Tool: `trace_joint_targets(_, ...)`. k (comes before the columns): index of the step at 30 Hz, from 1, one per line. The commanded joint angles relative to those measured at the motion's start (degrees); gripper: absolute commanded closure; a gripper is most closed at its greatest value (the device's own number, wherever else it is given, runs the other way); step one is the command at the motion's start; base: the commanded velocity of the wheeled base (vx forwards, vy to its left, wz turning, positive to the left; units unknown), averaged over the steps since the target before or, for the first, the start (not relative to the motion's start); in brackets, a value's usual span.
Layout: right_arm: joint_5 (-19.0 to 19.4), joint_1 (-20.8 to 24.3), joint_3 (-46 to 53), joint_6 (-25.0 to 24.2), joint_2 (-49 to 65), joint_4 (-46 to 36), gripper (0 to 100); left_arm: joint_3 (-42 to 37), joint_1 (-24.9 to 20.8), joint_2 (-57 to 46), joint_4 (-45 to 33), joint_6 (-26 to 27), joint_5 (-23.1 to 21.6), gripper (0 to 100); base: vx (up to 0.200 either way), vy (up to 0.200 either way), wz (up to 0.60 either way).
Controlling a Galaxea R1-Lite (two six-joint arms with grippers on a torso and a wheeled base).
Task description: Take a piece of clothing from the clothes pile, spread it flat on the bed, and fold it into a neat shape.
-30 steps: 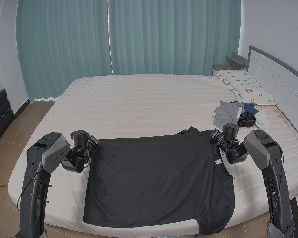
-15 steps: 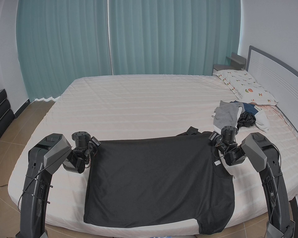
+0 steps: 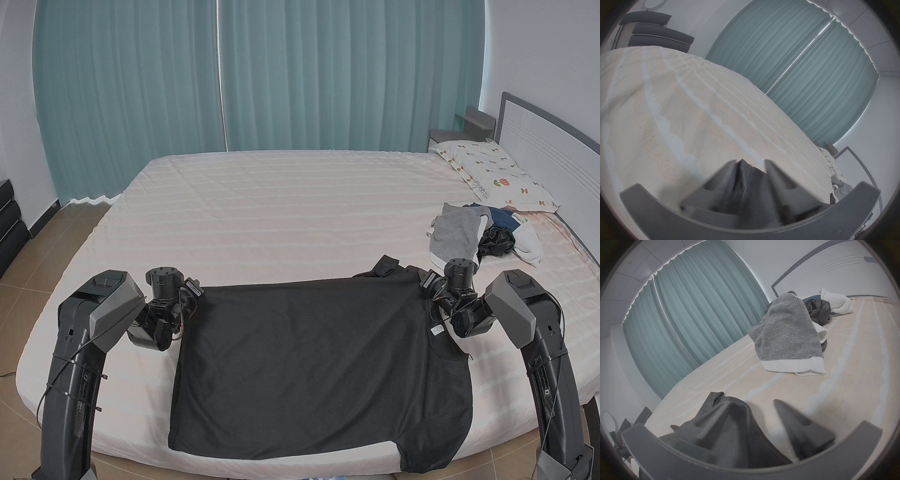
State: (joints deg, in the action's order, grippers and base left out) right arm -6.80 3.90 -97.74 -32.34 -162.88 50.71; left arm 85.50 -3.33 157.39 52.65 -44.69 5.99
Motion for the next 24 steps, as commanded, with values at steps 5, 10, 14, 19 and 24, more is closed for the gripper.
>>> trace_joint_targets(5,0.3,-0.47,1.86,0.0,2.21,0.18,0,-0.25,0.08,-0.07,0.43,-0.13,0.08,0,0.0,0.0,0.0)
trace_joint_targets(10,0.74,-1.44,5.72,0.0,6.26,0.62,0,-1.66,0.16,-1.12,1.05,-1.1,0.52,0,0.0,0.0,0.0)
trace_joint_targets(14,1.27,-2.14,12.58,-0.44,11.62,1.32,0,-7.19,0.6,-6.13,3.34,-2.95,0.61,0,0.0,0.0,0.0)
trace_joint_targets(19,4.69,-2.93,25.32,-1.67,19.62,4.31,0,-17.65,1.31,-15.01,7.55,-5.41,-0.54,0,0.0,0.0,0.0)
trace_joint_targets(24,10.23,-3.29,43.87,-2.9,28.58,10.72,0,-24.95,1.39,-22.22,7.91,-5.41,-1.5,0,0.0,0.0,0.0)
